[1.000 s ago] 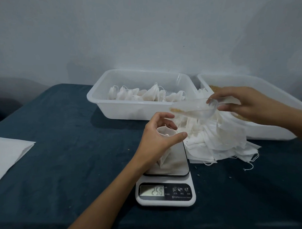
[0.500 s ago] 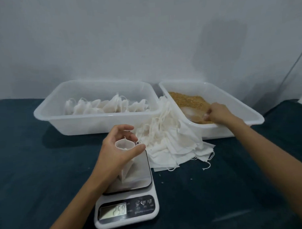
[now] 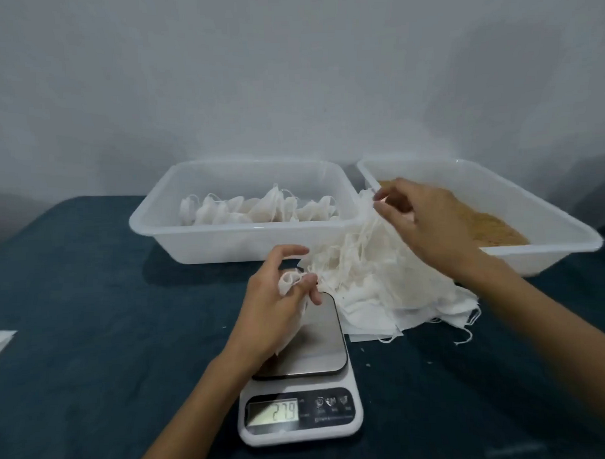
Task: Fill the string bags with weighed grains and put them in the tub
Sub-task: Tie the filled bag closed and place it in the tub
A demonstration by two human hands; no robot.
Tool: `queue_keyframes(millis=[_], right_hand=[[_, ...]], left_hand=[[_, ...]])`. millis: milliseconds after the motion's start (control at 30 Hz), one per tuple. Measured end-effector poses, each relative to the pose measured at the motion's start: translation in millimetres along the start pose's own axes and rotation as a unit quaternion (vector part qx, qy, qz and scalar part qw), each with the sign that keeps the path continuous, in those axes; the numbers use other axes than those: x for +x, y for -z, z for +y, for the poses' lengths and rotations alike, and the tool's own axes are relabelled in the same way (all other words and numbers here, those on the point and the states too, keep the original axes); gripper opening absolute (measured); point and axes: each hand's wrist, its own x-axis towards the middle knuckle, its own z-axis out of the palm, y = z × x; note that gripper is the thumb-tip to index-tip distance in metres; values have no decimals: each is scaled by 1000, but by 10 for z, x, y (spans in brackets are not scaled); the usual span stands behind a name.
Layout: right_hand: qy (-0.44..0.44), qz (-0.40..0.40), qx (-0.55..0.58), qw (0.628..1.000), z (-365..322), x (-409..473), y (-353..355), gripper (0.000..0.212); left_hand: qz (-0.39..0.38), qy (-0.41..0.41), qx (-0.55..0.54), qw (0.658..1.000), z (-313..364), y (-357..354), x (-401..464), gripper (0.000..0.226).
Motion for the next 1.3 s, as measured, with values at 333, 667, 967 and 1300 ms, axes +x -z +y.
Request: queue_keyframes(millis=[333, 667, 967, 1300], right_hand=[[29, -173, 315, 933, -878, -324, -758, 8], [-50, -66, 435, 897, -555, -237, -889, 14], [-16, -133, 267, 955, -424, -285, -858, 7], [-132, -115, 473, 863, -410, -250, -703, 27]], left_hand=[[42, -18, -52, 998, -8, 49, -18, 71], [27, 42, -162, 985, -16, 93, 36, 43], [26, 47, -143, 988, -32, 76, 37, 33], [29, 82, -173, 981, -31, 97, 61, 26]])
